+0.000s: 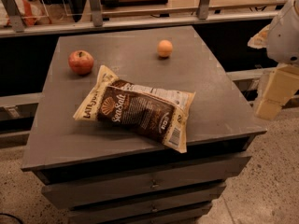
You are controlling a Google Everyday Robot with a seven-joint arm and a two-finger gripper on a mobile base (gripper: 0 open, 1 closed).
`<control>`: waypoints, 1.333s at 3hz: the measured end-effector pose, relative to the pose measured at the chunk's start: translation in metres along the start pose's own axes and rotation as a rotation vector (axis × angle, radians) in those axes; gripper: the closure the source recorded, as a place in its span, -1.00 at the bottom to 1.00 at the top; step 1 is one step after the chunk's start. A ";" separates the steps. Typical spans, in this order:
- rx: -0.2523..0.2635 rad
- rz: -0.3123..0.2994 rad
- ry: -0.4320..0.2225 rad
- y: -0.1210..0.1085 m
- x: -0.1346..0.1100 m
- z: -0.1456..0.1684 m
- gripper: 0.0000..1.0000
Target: Move brown chip bag near orange
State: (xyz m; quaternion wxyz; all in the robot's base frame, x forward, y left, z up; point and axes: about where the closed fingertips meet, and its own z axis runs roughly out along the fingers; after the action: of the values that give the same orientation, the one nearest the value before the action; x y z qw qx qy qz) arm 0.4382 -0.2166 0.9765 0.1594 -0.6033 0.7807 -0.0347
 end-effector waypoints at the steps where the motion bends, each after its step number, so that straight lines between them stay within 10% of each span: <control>1: 0.000 0.000 0.000 0.000 0.000 0.000 -1.00; 4: 0.017 0.269 -0.377 0.041 0.007 0.026 -1.00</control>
Offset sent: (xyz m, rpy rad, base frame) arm -0.0162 -0.0139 -0.0176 0.3401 0.0507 -0.2713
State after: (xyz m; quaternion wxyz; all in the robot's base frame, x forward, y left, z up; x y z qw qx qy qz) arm 0.4065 -0.2083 0.9406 0.3104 -0.4881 0.8103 0.0936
